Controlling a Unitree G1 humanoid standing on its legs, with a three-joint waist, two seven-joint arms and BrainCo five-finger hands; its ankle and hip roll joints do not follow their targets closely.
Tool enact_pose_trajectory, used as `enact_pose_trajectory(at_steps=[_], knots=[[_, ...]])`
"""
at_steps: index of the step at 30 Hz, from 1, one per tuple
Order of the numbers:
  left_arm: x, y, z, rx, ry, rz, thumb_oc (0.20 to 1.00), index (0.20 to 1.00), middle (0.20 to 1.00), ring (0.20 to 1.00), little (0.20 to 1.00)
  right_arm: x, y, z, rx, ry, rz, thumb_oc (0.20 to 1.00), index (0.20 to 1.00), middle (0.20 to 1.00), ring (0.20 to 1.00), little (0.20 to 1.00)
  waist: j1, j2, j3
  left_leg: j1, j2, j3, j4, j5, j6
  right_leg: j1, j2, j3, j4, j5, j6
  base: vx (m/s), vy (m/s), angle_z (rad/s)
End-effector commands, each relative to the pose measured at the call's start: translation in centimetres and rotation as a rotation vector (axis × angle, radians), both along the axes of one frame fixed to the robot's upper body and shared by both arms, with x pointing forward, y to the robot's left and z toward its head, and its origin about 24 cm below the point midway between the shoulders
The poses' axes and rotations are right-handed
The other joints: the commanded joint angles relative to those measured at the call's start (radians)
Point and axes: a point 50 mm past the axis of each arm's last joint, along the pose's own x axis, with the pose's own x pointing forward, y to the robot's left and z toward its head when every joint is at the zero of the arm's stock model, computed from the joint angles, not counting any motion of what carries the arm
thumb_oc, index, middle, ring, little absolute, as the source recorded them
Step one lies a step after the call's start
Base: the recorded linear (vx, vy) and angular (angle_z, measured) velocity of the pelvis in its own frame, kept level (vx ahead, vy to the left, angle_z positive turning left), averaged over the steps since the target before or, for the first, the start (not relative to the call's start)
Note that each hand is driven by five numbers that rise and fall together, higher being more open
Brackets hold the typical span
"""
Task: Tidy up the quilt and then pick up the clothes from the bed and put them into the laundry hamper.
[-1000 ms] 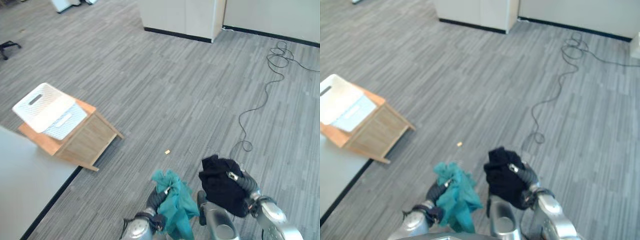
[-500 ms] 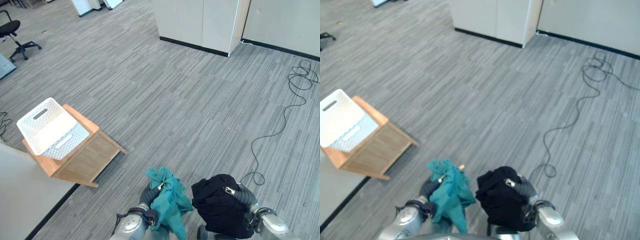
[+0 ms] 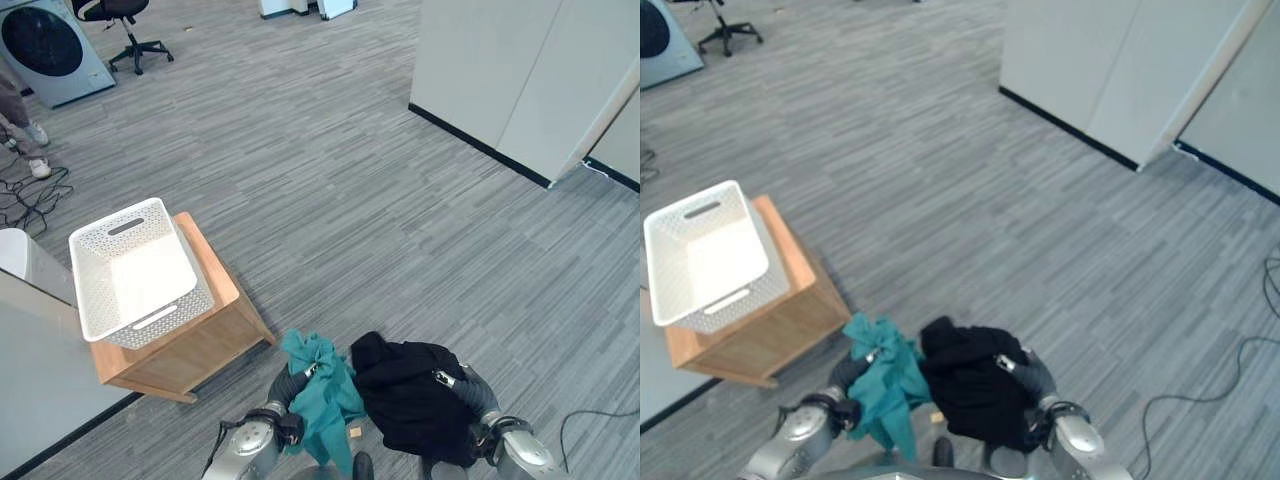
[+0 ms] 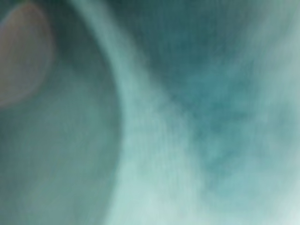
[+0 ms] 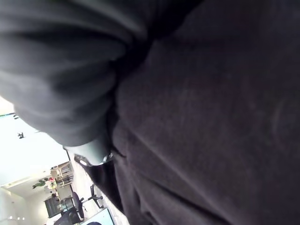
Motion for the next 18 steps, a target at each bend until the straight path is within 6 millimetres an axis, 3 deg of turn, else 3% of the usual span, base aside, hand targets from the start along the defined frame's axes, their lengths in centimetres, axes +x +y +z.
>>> enact_pose_trajectory(at_steps=[1, 3, 5, 6, 7, 8, 9, 11, 12, 13, 14, 15, 17, 18], knots=[[0.7, -1.4, 2.9, -0.070, -0.174, -0.042, 0.200, 0.200, 0.200, 0.200, 0.200, 1.3, 0.3, 3.0, 0.048, -0.193, -0.007, 0.200, 0.200, 0.200, 0.200, 0.200, -0.041, 0.002, 0.029, -0.057, 0.082, 0.022, 0.097, -0.060, -0.061, 0.065, 0.002, 0.035, -0.018, 0.161, 0.056, 0.46, -0.185, 0.81], [0.1, -1.3, 2.6, -0.059, -0.161, -0.028, 0.200, 0.200, 0.200, 0.200, 0.200, 1.1, 0.1, 2.9, 0.049, -0.192, -0.008, 0.200, 0.200, 0.200, 0.200, 0.200, -0.055, -0.006, 0.004, -0.038, 0.094, 0.017, 0.151, -0.115, -0.075, 0.100, 0.013, 0.083, -0.018, 0.149, 0.069, 0.56, -0.246, 0.56], [-0.1, -1.3, 2.3, -0.055, -0.150, -0.014, 0.200, 0.200, 0.200, 0.200, 0.200, 1.4, 0.1, 2.7, 0.047, -0.193, -0.010, 0.200, 0.200, 0.200, 0.200, 0.200, -0.059, -0.005, -0.015, -0.020, 0.105, 0.013, 0.201, -0.128, -0.085, 0.105, 0.020, 0.108, 0.030, 0.151, 0.060, 0.57, -0.241, 0.41], [-0.2, -1.4, 2.3, -0.068, -0.158, -0.005, 0.200, 0.200, 0.200, 0.200, 0.200, 1.9, 0.2, 2.9, 0.054, -0.214, 0.004, 0.200, 0.200, 0.200, 0.200, 0.200, -0.065, 0.006, -0.040, -0.003, 0.151, 0.028, 0.285, -0.047, -0.118, 0.120, 0.035, 0.119, 0.081, 0.137, 0.034, 0.54, -0.220, 0.51], [-0.2, -1.4, 2.4, -0.071, -0.164, -0.003, 0.200, 0.200, 0.200, 0.200, 0.200, 2.0, 0.1, 3.0, 0.054, -0.219, 0.008, 0.200, 0.200, 0.200, 0.200, 0.200, -0.068, 0.010, -0.045, -0.004, 0.164, 0.032, 0.300, -0.025, -0.126, 0.125, 0.041, 0.119, 0.090, 0.129, 0.028, 0.64, -0.260, 0.88], [-0.1, -1.3, 2.8, -0.079, -0.169, 0.008, 0.200, 0.200, 0.200, 0.200, 0.200, 2.3, -0.1, 3.2, 0.045, -0.218, 0.030, 0.200, 0.200, 0.200, 0.200, 0.200, -0.071, 0.018, -0.058, -0.026, 0.198, 0.057, 0.406, 0.091, -0.162, 0.149, 0.053, 0.109, 0.096, 0.121, 0.009, 0.51, -0.225, 0.70], [0.2, -1.2, 3.0, -0.086, -0.162, 0.029, 0.200, 0.200, 0.200, 0.200, 0.200, 2.5, -0.2, 3.3, 0.035, -0.207, 0.045, 0.200, 0.200, 0.200, 0.200, 0.200, -0.066, 0.014, -0.062, -0.083, 0.218, 0.070, 0.524, 0.176, -0.170, 0.180, 0.059, 0.104, 0.102, 0.108, -0.015, 0.55, -0.248, 0.54], [0.5, -1.1, 3.1, -0.093, -0.154, 0.040, 0.200, 0.200, 0.200, 0.200, 0.200, 2.8, -0.5, 3.2, 0.023, -0.191, 0.046, 0.200, 0.200, 0.200, 0.200, 0.200, -0.055, 0.003, -0.058, -0.166, 0.237, 0.090, 0.612, 0.212, -0.169, 0.223, 0.059, 0.094, 0.106, 0.083, -0.046, 0.43, -0.159, 0.12], [0.9, -1.2, 3.0, -0.106, -0.160, 0.026, 0.200, 0.200, 0.200, 0.200, 0.200, 3.3, -0.8, 3.0, 0.029, -0.183, 0.053, 0.200, 0.200, 0.200, 0.200, 0.200, -0.018, -0.006, -0.036, -0.341, 0.218, 0.110, 0.660, 0.202, -0.157, 0.311, 0.051, 0.060, 0.111, 0.031, -0.077, 0.40, -0.084, 0.17], [0.9, -1.3, 3.0, -0.109, -0.163, 0.023, 0.200, 0.200, 0.200, 0.200, 0.200, 3.4, -0.9, 3.0, 0.030, -0.187, 0.057, 0.200, 0.200, 0.200, 0.200, 0.200, -0.012, -0.004, -0.031, -0.360, 0.213, 0.111, 0.657, 0.192, -0.156, 0.324, 0.051, 0.052, 0.112, 0.021, -0.078, 0.61, -0.036, 0.21], [1.1, -1.4, 3.2, -0.115, -0.174, 0.023, 0.200, 0.200, 0.200, 0.200, 0.200, 3.4, -0.7, 3.0, 0.029, -0.187, 0.091, 0.200, 0.200, 0.200, 0.200, 0.200, 0.012, 0.001, -0.020, -0.394, 0.184, 0.120, 0.549, 0.173, -0.153, 0.361, 0.051, 0.038, 0.106, -0.003, -0.066, 0.37, 0.025, 0.14], [1.1, -1.4, 3.3, -0.115, -0.175, 0.022, 0.200, 0.200, 0.200, 0.200, 0.200, 3.4, -0.6, 3.0, 0.030, -0.184, 0.095, 0.200, 0.200, 0.200, 0.200, 0.200, 0.016, 0.001, -0.018, -0.392, 0.176, 0.121, 0.517, 0.171, -0.151, 0.369, 0.051, 0.038, 0.103, -0.006, -0.062, 0.57, 0.071, 0.09], [1.3, -1.3, 3.8, -0.110, -0.187, 0.019, 0.200, 0.200, 0.200, 0.200, 0.200, 2.8, -0.3, 3.0, 0.035, -0.177, 0.105, 0.200, 0.200, 0.200, 0.200, 0.200, 0.050, 0.008, -0.024, -0.384, 0.166, 0.155, 0.110, 0.196, -0.148, 0.428, 0.059, 0.024, 0.089, -0.043, -0.027, 0.61, 0.098, -0.24], [1.4, -1.4, 3.8, -0.109, -0.188, 0.013, 0.200, 0.200, 0.200, 0.200, 0.200, 2.5, -0.4, 3.0, 0.037, -0.177, 0.098, 0.200, 0.200, 0.200, 0.200, 0.200, 0.056, 0.013, -0.029, -0.389, 0.177, 0.165, 0.032, 0.227, -0.152, 0.449, 0.063, 0.023, 0.088, -0.056, -0.023, 0.80, 0.143, -0.29]])
